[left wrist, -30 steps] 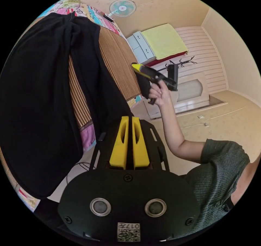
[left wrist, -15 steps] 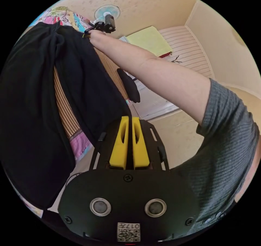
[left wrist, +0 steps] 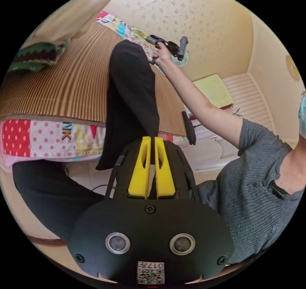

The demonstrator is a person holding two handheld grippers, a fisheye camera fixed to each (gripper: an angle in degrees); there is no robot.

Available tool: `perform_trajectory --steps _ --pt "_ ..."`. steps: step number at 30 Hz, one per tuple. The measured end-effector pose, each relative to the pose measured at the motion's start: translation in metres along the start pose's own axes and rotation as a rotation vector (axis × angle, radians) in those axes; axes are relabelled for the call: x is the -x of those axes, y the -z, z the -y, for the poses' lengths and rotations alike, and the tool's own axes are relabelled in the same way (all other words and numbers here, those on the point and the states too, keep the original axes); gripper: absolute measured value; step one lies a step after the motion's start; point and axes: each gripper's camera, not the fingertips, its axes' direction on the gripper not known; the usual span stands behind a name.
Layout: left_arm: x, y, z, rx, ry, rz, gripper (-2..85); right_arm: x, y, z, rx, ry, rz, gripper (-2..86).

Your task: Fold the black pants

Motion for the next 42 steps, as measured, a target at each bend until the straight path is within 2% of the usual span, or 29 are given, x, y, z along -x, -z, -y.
perform_trajectory --steps 2,7,11,14,22,26,27,29,30,32,33,34,36,38,42 --pt "0.028 -0.013 -0.004 0.062 0.064 0.038 -0.6 -0.012 0.021 -0.043 0.04 -0.02 0.006 3.5" --pt "0.05 -0.03 -0.007 0.087 0.095 -0.027 -0.6 -0.053 0.103 -0.19 0.128 -0.076 -0.054 5.0" --pt "0.047 -0.039 -0.001 0.11 0.094 -0.002 -0.6 -0.074 0.147 -0.295 0.234 -0.153 0.095 5.6" --pt "0.042 -0.045 0.003 0.131 0.093 0.028 -0.6 -0.078 0.162 -0.333 0.211 -0.19 0.222 6.4" --pt "0.029 -0.057 0.017 0.171 0.107 0.095 -0.6 -0.098 0.139 -0.347 0.213 -0.326 0.365 7.3" --pt "0.019 -0.064 0.029 0.222 0.084 0.114 -0.7 -0.111 0.143 -0.337 0.248 -0.35 0.4 3.8" --pt "0.016 -0.062 0.031 0.223 0.064 0.089 -0.7 -0.117 0.158 -0.332 0.184 -0.357 0.476 3.2" --pt "-0.004 -0.04 0.036 0.14 -0.102 -0.13 -0.7 -0.126 0.189 -0.329 0.042 -0.375 0.581 2.7" --pt "-0.007 -0.033 0.036 0.108 -0.136 -0.181 -0.7 -0.131 0.21 -0.329 -0.042 -0.374 0.612 2.4" --pt "-0.008 -0.019 0.037 0.051 -0.185 -0.298 -0.6 -0.135 0.226 -0.331 -0.083 -0.336 0.619 2.1" --pt "-0.006 -0.021 0.038 0.065 -0.185 -0.303 -0.6 -0.132 0.224 -0.333 -0.039 -0.299 0.569 1.9" --pt "0.0 -0.032 0.038 0.121 -0.152 -0.261 -0.5 -0.13 0.219 -0.335 0.002 -0.285 0.523 1.8" --pt "0.016 -0.06 0.037 0.251 -0.054 -0.116 -0.1 -0.125 0.185 -0.343 0.23 -0.278 0.357 1.6" --pt "0.035 -0.088 0.028 0.333 0.062 0.067 1.7 -0.123 0.17 -0.346 0.316 -0.282 0.299 1.5" --pt "0.05 -0.083 0.015 0.262 0.192 0.146 5.6 -0.132 0.188 -0.322 0.205 -0.248 0.231 2.0"
